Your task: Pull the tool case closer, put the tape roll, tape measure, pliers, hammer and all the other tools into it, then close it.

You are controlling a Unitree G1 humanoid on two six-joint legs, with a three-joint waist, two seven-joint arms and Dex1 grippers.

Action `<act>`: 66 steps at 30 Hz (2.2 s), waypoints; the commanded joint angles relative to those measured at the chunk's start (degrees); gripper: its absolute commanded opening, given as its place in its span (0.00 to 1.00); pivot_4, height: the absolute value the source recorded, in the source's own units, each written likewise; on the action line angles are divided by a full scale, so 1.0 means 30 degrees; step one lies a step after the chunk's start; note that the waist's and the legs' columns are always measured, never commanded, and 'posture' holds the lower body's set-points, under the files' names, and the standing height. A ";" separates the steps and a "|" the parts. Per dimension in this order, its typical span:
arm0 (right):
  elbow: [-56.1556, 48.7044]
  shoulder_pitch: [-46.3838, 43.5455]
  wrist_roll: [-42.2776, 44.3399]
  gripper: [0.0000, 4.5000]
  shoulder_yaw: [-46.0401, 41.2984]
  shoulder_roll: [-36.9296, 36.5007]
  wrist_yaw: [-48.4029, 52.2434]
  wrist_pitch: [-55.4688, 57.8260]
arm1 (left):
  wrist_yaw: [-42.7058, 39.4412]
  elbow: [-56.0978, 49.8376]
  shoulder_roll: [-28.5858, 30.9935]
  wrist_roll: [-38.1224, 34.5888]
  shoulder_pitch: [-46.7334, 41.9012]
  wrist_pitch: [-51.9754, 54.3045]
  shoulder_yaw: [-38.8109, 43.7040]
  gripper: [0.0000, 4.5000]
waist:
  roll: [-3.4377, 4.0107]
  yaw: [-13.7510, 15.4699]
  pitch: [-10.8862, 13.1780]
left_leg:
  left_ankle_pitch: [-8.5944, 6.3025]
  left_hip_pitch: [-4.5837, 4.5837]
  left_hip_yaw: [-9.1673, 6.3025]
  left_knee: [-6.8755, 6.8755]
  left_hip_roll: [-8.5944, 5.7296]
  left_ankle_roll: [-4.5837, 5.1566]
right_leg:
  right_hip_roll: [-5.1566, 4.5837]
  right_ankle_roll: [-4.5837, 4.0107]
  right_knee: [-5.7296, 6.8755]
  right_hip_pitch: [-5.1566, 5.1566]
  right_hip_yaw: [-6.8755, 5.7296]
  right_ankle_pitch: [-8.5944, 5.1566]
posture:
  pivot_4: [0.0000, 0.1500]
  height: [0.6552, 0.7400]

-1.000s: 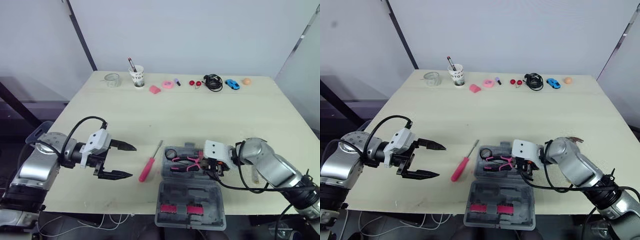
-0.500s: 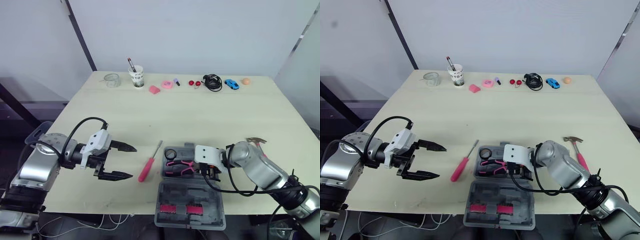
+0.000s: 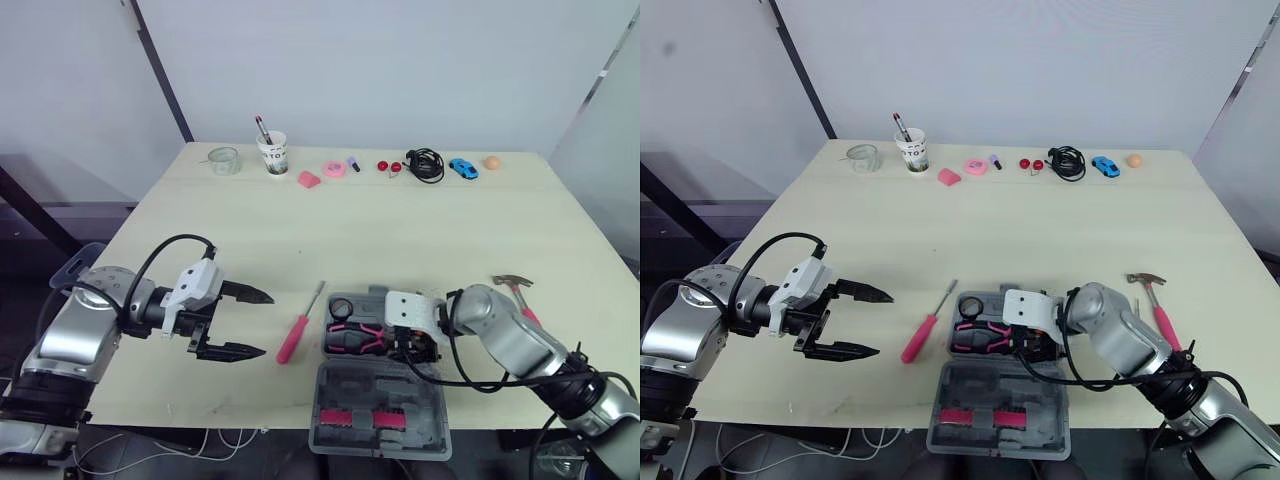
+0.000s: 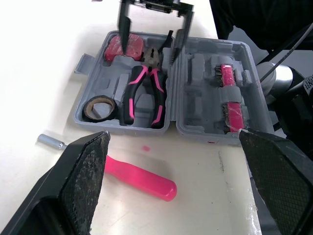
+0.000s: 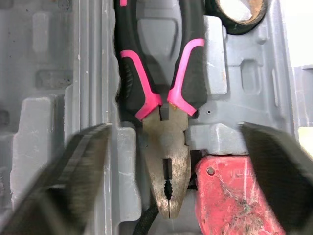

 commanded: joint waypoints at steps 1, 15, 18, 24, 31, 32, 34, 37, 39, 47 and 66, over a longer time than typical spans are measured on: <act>-0.0657 0.0094 0.0737 0.99 -0.1266 0.0020 0.0077 -0.0280 | -0.0782 -0.0538 0.0176 -0.0367 0.0008 -0.0074 0.0598 1.00 | 0.0000 0.0003 0.0000 | 0.0000 0.0000 0.0000 0.0000 0.0000 0.0000 | 0.0000 0.0000 0.0000 0.0000 0.0000 0.0000 | 1.00 1.00; 0.3869 0.2042 0.3628 0.15 -0.4272 0.3457 -0.0593 -0.6994 | -0.0786 -0.0357 -0.0197 -0.0561 -0.0036 -0.0249 0.0673 1.00 | -0.0009 0.0014 -0.0005 | 0.0000 0.0007 -0.0003 -0.0001 0.0000 0.0000 | 0.0002 0.0001 0.0004 0.0008 -0.0003 0.0001 | 1.00 1.00; 0.5274 0.2191 0.3430 0.01 -0.4135 0.3658 -0.0565 -0.7757 | -0.0743 -0.0332 -0.0233 -0.0609 0.0014 -0.0319 0.0704 1.00 | -0.0008 -0.0013 -0.0005 | 0.0001 0.0007 0.0001 -0.0001 0.0000 -0.0001 | 0.0001 0.0001 0.0005 0.0007 -0.0002 0.0001 | 1.00 1.00; 0.7875 0.2522 0.2463 0.01 -0.3348 0.3966 -0.0517 -0.8794 | -0.0571 -0.0503 -0.0239 -0.0726 0.0344 -0.0367 0.0819 1.00 | -0.0003 -0.0059 -0.0002 | 0.0001 0.0018 0.0000 -0.0004 0.0001 -0.0001 | 0.0006 -0.0001 0.0019 0.0006 0.0001 0.0000 | 1.00 1.00; 1.0192 0.2597 0.0837 0.01 -0.1995 0.3795 -0.0475 -0.7631 | -0.0366 -0.0542 -0.0348 -0.0775 0.0711 -0.0441 0.0979 1.00 | -0.0050 -0.0059 -0.0082 | 0.0001 0.0086 0.0003 -0.0004 0.0006 -0.0001 | 0.0006 -0.0004 0.0035 0.0048 0.0003 -0.0002 | 1.00 1.00; 1.0363 0.2565 0.0747 0.01 -0.1898 0.3785 -0.0445 -0.7476 | -0.0342 -0.0544 -0.0371 -0.0782 0.0753 -0.0446 0.0998 1.00 | -0.0060 -0.0061 -0.0101 | 0.0001 0.0096 0.0003 -0.0003 0.0006 -0.0001 | 0.0006 -0.0005 0.0044 0.0049 0.0003 -0.0002 | 1.00 1.00; 1.0718 0.2522 0.0531 0.01 -0.1748 0.3826 -0.0494 -0.7219 | -0.0293 -0.0572 -0.0434 -0.0773 0.0891 -0.0486 0.1014 1.00 | -0.0083 -0.0055 -0.0156 | 0.0001 0.0122 0.0001 -0.0003 0.0006 -0.0001 | 0.0006 -0.0010 0.0062 0.0050 0.0004 -0.0005 | 1.00 1.00; 1.1173 0.2505 0.0182 0.01 -0.1569 0.3933 -0.0631 -0.6855 | -0.0180 -0.0581 -0.0555 -0.0731 0.1070 -0.0526 0.1057 1.00 | -0.0064 -0.0053 -0.0229 | 0.0001 0.0140 0.0004 -0.0002 0.0006 -0.0002 | 0.0005 -0.0016 0.0082 0.0054 0.0007 -0.0008 | 1.00 1.00; 1.1277 0.2532 0.0130 0.01 -0.1701 0.4050 -0.0873 -0.7420 | -0.0052 -0.0565 -0.0703 -0.0720 0.1161 -0.0534 0.1118 1.00 | -0.0079 -0.0054 -0.0286 | 0.0001 0.0159 0.0008 -0.0001 0.0006 -0.0002 | 0.0005 -0.0032 0.0108 0.0056 0.0010 -0.0018 | 1.00 1.00; 0.7447 0.3285 0.2939 0.01 -0.5511 0.4796 -0.2420 -0.9673 | 0.1207 -0.1007 -0.1576 -0.1089 0.2036 -0.0103 0.1962 1.00 | -0.0130 -0.0011 -0.0324 | 0.0002 0.0170 0.0007 0.0009 0.0010 -0.0005 | 0.0001 -0.0125 0.0211 0.0049 0.0015 -0.0074 | 1.00 1.00; 0.0891 0.9171 0.7658 0.01 -1.3692 0.2713 -0.4618 -1.0122 | 0.7612 -0.2706 -0.4564 -0.1334 0.5639 0.1274 0.5061 1.00 | 0.0038 -0.0051 -0.0176 | 0.0003 0.0099 -0.0008 -0.0006 0.0014 -0.0008 | -0.0003 -0.0078 0.0180 0.0002 0.0014 -0.0050 | 1.00 1.00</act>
